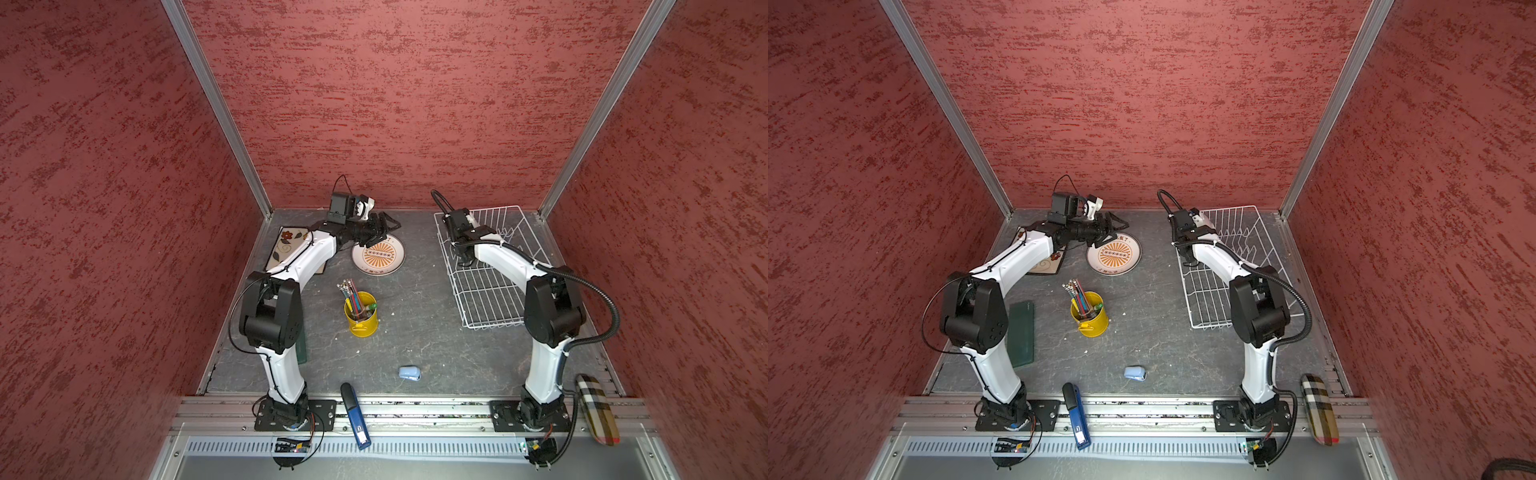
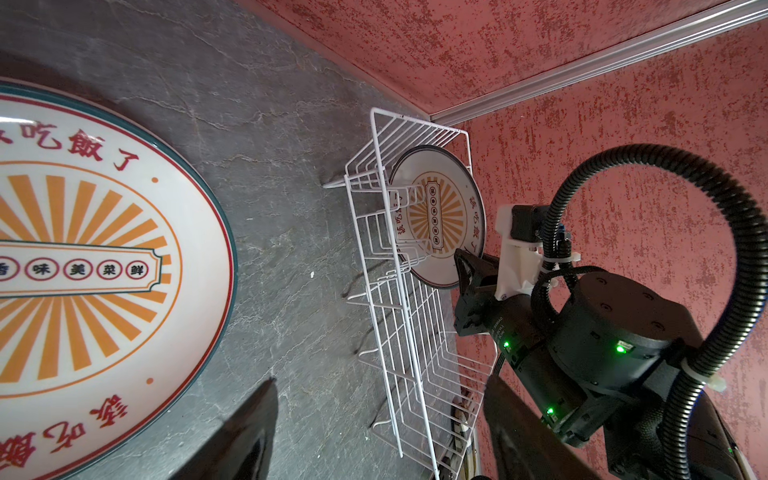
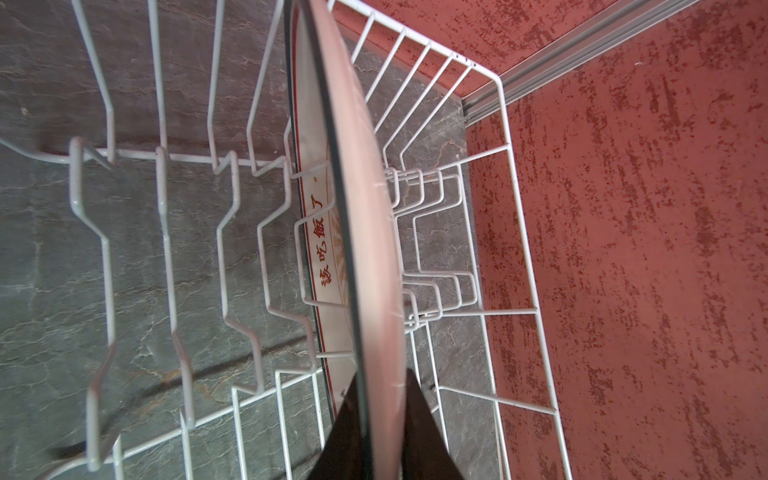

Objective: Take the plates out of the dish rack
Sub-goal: 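Close the right gripper on the rim of the standing plate, then lift the sun-pattern plate up out of the rack with the right gripper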

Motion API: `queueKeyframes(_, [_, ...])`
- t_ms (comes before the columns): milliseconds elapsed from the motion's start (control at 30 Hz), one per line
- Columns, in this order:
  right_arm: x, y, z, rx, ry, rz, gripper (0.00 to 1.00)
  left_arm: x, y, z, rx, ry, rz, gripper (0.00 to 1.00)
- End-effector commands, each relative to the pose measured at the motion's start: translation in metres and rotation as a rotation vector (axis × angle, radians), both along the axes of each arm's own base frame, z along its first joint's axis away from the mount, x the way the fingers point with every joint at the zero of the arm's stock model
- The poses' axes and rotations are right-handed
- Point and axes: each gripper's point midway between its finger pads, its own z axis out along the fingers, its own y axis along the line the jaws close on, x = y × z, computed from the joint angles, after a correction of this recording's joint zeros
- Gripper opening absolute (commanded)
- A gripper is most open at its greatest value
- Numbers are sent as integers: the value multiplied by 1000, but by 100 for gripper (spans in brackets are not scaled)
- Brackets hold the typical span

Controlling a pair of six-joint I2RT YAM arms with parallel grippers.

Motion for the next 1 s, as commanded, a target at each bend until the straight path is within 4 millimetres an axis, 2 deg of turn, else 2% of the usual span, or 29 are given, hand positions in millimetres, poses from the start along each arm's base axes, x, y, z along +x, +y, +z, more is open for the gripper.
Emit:
queueKeyframes(0, [8,4,7,-18,-27,3,13,1,2,2,8,-20,-6,78])
queueKeyframes(467, [8,0,9,-49,-39,-16,7,0,4,4,19,-30,2,78])
queueKeyframes(967, [9,-4,35,-68,-138,-55,0,-2,5,3,20,-31,0,78])
